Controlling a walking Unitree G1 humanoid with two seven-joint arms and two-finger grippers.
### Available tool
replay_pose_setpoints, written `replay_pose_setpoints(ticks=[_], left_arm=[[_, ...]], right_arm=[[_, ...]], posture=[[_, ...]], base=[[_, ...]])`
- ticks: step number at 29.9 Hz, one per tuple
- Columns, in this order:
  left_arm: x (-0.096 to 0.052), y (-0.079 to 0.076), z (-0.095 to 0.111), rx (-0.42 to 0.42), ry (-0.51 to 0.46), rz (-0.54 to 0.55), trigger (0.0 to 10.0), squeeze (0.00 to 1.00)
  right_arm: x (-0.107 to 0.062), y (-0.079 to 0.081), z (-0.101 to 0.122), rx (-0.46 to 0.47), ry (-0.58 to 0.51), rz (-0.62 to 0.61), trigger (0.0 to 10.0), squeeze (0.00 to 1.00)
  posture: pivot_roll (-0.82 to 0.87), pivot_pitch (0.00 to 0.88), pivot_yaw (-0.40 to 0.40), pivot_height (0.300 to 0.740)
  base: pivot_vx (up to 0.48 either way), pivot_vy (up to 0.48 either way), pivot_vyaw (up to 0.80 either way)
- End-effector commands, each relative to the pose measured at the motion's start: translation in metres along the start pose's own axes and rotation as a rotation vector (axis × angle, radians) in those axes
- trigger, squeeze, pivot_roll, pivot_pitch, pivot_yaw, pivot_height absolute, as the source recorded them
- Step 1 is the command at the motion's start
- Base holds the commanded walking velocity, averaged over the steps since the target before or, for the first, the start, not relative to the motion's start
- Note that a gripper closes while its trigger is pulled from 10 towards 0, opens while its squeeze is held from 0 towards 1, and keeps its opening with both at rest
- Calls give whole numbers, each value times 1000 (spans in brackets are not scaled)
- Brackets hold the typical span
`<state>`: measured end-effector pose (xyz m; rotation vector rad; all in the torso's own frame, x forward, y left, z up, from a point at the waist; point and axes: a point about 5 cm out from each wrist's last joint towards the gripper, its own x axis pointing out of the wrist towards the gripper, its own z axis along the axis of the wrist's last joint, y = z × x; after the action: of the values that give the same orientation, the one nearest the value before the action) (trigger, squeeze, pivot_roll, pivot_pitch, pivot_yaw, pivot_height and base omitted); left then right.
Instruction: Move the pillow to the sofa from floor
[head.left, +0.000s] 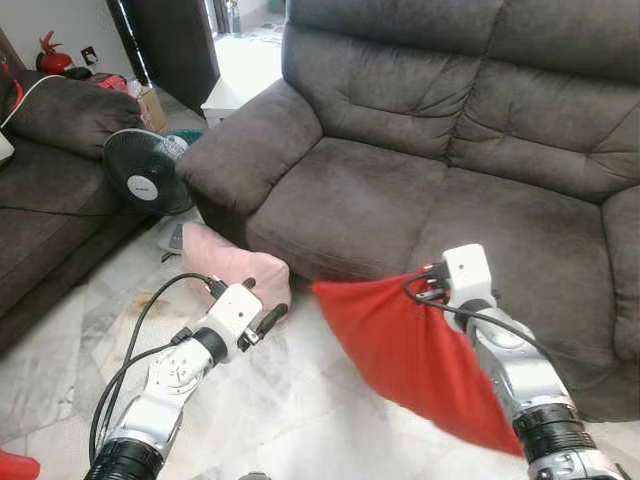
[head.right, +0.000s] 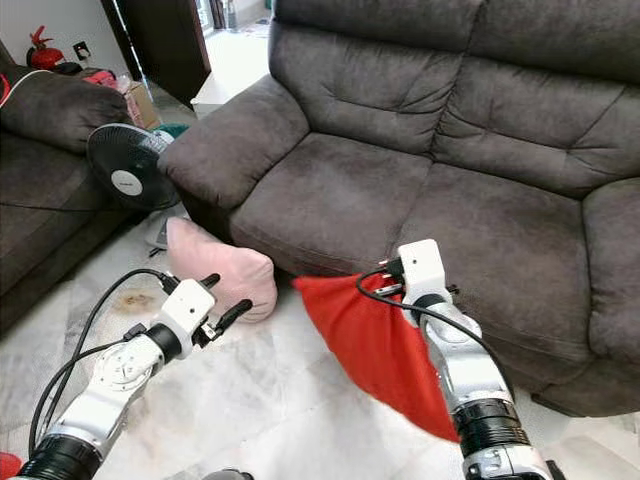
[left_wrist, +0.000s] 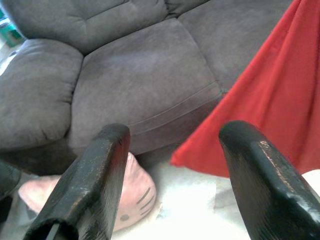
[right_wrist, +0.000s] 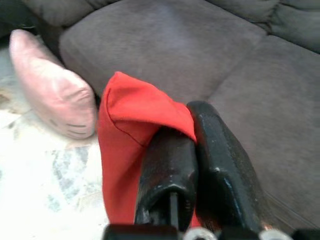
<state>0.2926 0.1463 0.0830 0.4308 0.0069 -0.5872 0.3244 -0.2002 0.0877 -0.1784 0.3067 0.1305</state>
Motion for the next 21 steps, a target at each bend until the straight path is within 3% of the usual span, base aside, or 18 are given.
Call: replay_pose_setpoints(ticks=[1,7,10,21], left_arm=[[-1,-3,-1,-5,3,-7,10000,0],[-2,2,-1,-86,-19,126,10000,0],[-2,2,-2,-125,-19,134,10000,0],[-1,2,-1,-125,-21,130,10000,0]], right_arm=[[-3,-5,33,-3,-167,-25,10000,0],[-5,2,28,40,-182,0,10000,0],[-5,5,28,55,-186,7,10000,0],[-5,6,29,56,-187,10,10000,0]], posture=[[89,64,1,740],[90,65,3,740],[91,65,3,740],[92,66,3,740]], base=[[0,0,0],[0,0,0],[0,0,0],[0,0,0]])
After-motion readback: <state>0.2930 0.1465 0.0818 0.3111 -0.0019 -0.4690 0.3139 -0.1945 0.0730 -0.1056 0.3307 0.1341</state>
